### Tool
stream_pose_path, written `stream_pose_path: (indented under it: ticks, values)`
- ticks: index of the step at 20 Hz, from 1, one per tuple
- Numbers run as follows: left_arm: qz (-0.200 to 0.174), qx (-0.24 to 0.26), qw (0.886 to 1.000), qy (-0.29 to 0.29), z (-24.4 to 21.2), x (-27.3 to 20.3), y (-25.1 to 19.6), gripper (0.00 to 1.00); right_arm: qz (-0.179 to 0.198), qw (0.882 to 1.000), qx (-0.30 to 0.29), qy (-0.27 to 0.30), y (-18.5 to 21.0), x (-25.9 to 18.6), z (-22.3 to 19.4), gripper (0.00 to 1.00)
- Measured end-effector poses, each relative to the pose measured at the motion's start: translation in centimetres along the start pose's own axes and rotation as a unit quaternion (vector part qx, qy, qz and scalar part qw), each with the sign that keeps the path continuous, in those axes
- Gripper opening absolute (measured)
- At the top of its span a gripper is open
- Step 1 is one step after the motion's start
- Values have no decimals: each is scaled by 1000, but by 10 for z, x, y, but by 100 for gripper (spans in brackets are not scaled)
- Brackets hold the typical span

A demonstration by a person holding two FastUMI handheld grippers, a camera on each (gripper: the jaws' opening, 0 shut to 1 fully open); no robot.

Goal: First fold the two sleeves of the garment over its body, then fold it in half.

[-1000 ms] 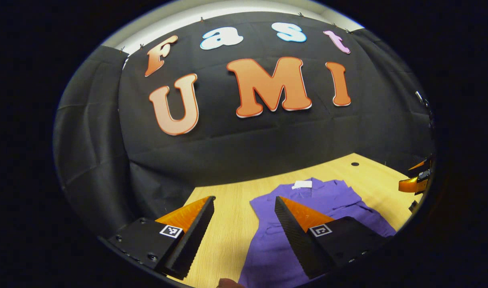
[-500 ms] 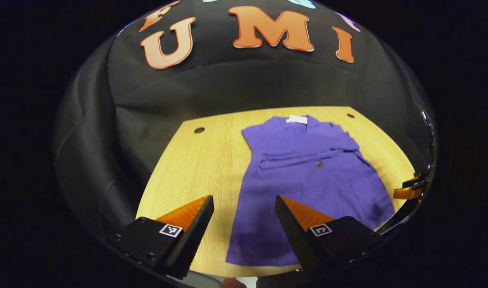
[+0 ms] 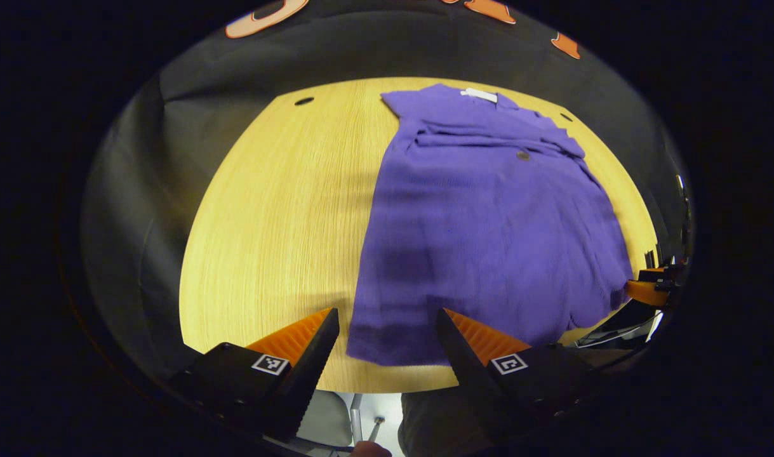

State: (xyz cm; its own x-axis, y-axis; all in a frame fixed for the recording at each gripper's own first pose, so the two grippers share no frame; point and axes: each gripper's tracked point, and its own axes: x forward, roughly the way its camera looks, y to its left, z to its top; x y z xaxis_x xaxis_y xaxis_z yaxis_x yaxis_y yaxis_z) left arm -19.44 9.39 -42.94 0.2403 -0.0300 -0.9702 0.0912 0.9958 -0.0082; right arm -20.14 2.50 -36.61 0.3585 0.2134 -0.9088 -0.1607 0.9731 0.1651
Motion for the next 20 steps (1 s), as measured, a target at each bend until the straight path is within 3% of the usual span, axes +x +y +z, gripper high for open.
stream_pose_path:
  ticks: [5, 11, 14, 16, 17, 18, 19, 20]
  values:
    - [5, -13, 997, 70, -25, 26, 9, 100, 1, 999, 15, 33, 1, 9, -11, 96]
    - [-29, -17, 993, 110, -30, 24, 3, 97, 2, 998, 3, 63, 3, 11, -16, 95]
    - [-35, -4, 992, 118, -32, 23, -3, 92, 3, 997, -7, 78, 6, 10, -20, 87]
    - [-41, 4, 990, 137, -33, 22, -8, 83, 8, 996, 6, 89, 10, 11, -20, 77]
    - [-44, 1, 988, 145, -34, 22, -10, 72, 10, 996, 19, 92, 11, 12, -20, 72]
    - [-49, -3, 987, 153, -34, 23, -15, 60, 18, 995, 33, 93, 15, 11, -17, 55]
    - [-60, -11, 986, 155, -31, 22, -21, 46, 26, 994, 44, 93, 17, 12, -14, 29]
    - [-61, -14, 985, 160, -30, 22, -22, 33, 35, 993, 58, 92, 19, 13, -12, 31]
